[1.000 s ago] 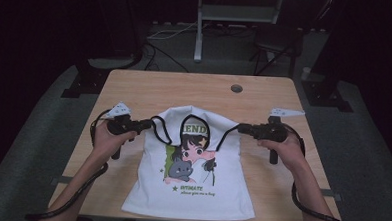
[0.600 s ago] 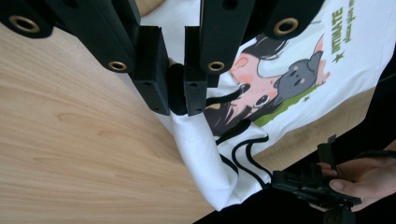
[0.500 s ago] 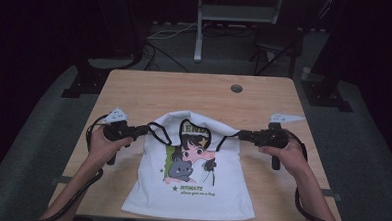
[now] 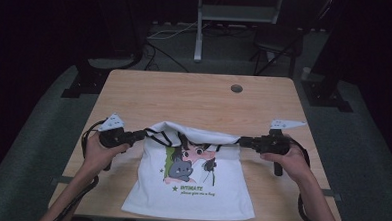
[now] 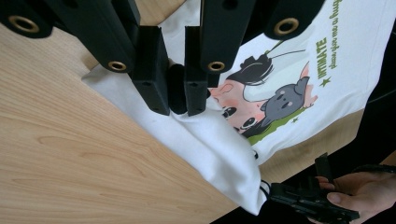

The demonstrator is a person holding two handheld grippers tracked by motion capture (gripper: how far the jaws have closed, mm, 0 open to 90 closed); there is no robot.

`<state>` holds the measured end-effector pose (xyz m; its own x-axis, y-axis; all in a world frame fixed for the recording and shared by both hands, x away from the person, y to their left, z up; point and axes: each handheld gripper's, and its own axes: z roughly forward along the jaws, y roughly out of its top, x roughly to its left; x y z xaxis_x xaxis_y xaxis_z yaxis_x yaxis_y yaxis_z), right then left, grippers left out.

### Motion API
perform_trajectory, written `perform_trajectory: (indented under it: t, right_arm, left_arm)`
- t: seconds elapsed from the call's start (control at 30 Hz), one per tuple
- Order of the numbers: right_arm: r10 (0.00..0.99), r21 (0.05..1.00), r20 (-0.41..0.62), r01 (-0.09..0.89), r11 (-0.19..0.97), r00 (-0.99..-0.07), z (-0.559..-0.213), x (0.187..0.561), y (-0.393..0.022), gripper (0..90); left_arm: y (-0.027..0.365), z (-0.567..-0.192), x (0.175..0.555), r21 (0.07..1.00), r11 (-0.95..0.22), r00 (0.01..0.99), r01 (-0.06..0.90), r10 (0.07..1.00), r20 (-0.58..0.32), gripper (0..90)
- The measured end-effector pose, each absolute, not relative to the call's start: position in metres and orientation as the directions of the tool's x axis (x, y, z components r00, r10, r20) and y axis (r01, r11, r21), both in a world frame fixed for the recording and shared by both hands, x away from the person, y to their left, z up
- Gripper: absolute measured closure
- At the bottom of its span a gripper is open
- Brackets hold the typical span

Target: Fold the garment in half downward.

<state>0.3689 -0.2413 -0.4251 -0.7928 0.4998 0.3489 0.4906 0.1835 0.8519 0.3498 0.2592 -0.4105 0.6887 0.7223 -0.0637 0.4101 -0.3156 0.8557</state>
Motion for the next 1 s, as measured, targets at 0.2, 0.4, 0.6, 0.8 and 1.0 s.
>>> perform_trajectory:
  t: [0.2, 0.4, 0.6, 0.8, 1.0]
  right_arm:
    - [0.499, 0.851, 0.346, 0.490, 0.190, -0.794, -0.427, 0.364, -0.241, 81.4]
    - [0.497, 0.852, 0.336, 0.483, 0.202, -0.800, -0.429, 0.358, -0.240, 81.3]
    - [0.492, 0.858, 0.321, 0.468, 0.211, -0.810, -0.428, 0.351, -0.239, 81.3]
    - [0.487, 0.864, 0.311, 0.456, 0.214, -0.817, -0.427, 0.343, -0.239, 81.3]
    - [0.481, 0.868, 0.302, 0.446, 0.219, -0.823, -0.427, 0.335, -0.239, 81.2]
  left_arm:
    - [0.262, -0.412, 0.343, 0.861, -0.303, 0.688, 0.408, 0.722, -0.072, 86.7]
    - [0.264, -0.411, 0.335, 0.867, -0.306, 0.690, 0.392, 0.721, -0.058, 86.7]
    - [0.264, -0.411, 0.325, 0.871, -0.319, 0.695, 0.374, 0.718, -0.036, 86.7]
    - [0.266, -0.411, 0.317, 0.882, -0.302, 0.698, 0.362, 0.715, -0.041, 86.8]
    - [0.267, -0.413, 0.306, 0.885, -0.302, 0.704, 0.356, 0.709, -0.041, 86.7]
